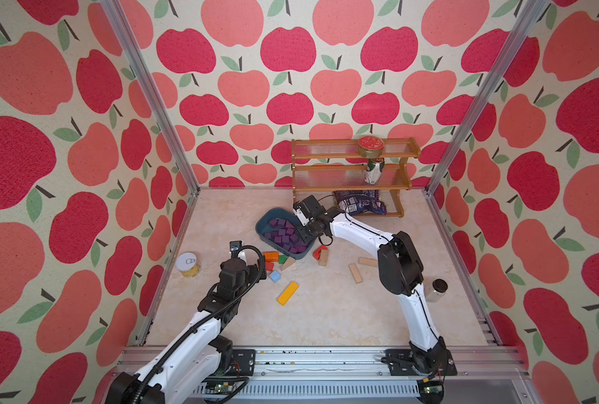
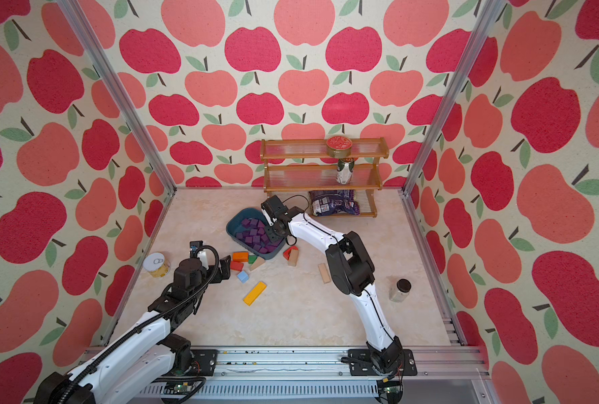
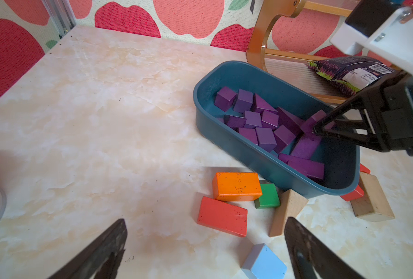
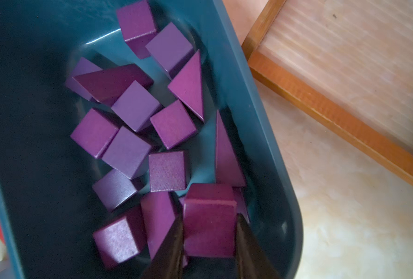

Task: Pick purple bricks into the storage bin
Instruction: Place the building block in the storage box.

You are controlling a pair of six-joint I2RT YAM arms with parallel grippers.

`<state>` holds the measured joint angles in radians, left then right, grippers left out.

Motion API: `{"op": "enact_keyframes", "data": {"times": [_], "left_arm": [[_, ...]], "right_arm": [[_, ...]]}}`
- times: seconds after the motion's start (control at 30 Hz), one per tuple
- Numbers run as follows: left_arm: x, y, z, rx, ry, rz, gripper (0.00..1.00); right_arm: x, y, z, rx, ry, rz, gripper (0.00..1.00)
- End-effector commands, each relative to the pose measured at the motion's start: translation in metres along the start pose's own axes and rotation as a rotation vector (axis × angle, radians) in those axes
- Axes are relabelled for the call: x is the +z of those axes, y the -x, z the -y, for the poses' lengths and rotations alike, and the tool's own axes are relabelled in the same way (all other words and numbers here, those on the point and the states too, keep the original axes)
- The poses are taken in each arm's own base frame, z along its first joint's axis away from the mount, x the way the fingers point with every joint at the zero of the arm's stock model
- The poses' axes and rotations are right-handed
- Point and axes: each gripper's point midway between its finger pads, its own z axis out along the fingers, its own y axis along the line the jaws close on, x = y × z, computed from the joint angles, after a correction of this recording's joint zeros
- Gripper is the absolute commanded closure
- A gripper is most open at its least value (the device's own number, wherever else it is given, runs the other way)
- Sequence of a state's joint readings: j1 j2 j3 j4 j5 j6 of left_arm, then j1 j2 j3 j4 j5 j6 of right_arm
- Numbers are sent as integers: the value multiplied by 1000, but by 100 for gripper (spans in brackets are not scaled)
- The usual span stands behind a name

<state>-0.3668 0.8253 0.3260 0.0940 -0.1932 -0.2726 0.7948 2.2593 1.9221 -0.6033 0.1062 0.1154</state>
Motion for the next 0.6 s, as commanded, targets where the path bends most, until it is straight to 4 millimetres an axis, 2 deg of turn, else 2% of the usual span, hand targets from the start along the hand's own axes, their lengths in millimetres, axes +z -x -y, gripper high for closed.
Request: {"op": "enact_keyframes", "data": {"times": [0.0, 0.4, 0.57], "left_arm": [[0, -2, -3, -14, 9, -11, 1], [1, -3, -3, -14, 13, -15, 1], [1, -3, -4, -14, 15, -14, 1]], "right_arm": [[13, -9, -1, -43, -1, -63, 73], [25, -8, -1, -78, -15, -107, 73], [28, -6, -8, -104, 13, -110, 73]]}}
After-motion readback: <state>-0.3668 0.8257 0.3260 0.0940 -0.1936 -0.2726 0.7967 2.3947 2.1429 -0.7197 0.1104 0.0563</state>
